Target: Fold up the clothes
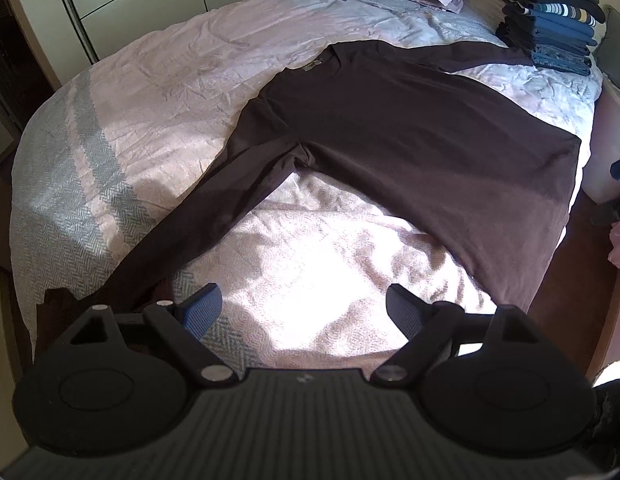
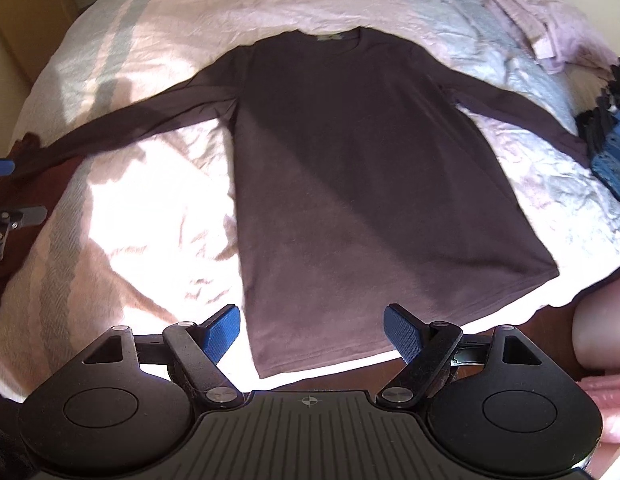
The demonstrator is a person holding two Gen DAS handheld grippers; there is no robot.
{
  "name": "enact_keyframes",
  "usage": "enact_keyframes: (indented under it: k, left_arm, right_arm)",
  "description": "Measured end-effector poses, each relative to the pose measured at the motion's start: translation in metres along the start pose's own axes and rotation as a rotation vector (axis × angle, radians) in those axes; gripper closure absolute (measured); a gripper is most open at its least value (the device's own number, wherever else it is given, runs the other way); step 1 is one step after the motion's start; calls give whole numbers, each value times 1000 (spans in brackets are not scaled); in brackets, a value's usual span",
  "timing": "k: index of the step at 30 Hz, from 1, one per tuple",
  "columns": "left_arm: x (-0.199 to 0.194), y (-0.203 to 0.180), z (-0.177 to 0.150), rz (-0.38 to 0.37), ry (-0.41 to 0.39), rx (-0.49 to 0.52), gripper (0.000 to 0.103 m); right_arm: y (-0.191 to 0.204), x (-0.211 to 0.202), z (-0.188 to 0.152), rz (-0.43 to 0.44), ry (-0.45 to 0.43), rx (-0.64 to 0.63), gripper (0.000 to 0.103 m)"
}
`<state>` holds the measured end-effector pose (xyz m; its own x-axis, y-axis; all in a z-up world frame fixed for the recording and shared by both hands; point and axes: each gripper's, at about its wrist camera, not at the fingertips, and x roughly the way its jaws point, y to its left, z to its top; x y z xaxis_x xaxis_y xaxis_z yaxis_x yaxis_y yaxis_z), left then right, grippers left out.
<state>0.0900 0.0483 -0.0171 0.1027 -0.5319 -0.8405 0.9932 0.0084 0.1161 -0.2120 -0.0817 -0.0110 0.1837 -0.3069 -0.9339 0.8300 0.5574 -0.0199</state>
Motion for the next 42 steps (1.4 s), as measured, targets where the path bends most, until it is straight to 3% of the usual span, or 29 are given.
enact_keyframes:
  k: [11, 17, 27, 32, 33, 35, 42]
  left_arm:
    - [-35, 7, -71, 159, 86, -211, 16]
    - [-58, 44, -96, 261, 89, -304, 16]
    - [-33, 156, -89, 325, 49, -304, 16]
    - [-2, 211, -94, 340, 44, -285, 16]
    - [5, 221, -96, 343, 47, -281, 16]
    - [20, 237, -103, 348, 47, -260, 16]
    - [62, 264, -137, 395, 79, -145, 16]
  right_arm:
    - [9, 21, -5, 184, -4, -157, 21]
    - [58, 24, 9, 266, -66, -337, 21]
    - [190, 9, 91, 443, -301, -552, 21]
    - [273, 53, 120, 468, -300, -720, 24]
    - [289, 65, 123, 476, -302, -756, 40]
    - [324, 91, 125, 480, -306, -837, 51]
    - [424, 186, 103, 465, -359, -1163, 51]
